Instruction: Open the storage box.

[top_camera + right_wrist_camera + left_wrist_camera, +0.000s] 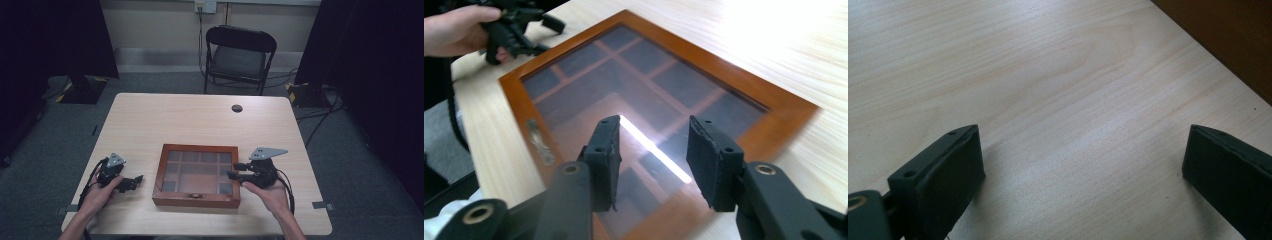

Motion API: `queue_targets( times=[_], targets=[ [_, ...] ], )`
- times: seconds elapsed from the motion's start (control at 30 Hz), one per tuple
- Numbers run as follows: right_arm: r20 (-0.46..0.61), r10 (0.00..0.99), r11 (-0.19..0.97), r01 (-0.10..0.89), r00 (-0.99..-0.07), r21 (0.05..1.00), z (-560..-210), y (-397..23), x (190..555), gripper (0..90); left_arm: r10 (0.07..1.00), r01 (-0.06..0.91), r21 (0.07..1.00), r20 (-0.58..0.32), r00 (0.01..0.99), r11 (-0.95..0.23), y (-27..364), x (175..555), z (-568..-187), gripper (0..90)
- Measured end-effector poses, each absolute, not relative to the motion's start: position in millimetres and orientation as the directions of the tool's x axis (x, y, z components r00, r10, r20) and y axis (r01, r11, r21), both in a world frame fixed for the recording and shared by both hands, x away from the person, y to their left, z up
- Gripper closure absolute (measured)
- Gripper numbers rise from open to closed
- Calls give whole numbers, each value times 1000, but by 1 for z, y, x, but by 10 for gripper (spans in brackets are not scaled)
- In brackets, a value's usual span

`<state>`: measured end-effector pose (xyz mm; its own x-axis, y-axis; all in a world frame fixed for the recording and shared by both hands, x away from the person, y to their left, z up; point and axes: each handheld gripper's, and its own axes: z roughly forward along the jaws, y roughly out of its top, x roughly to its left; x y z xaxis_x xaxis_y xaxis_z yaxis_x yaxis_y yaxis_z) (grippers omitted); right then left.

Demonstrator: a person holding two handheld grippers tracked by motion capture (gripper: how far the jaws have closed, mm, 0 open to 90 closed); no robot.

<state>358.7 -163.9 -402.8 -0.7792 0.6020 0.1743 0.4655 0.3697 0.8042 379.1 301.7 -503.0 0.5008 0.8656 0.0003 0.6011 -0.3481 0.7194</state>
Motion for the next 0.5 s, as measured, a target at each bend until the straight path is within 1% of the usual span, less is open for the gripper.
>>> queue_targets(
  times=[0.17,0.33,0.43,0.5],
  targets=[
    [169,563,393,443,-809,806,-402,-147,357,593,865,601,719,0,502,-349,302,379,-503,24],
    [170,497,439,416,-851,796,-406,-123,354,631,865,601,719,0,503,-349,302,379,-503,22],
    [167,475,459,405,-864,791,-407,-114,353,645,864,601,719,0,503,-349,302,379,-503,22],
    [171,439,480,391,-882,785,-410,-104,352,660,865,602,719,-3,502,-347,302,379,-503,22]
  ],
)
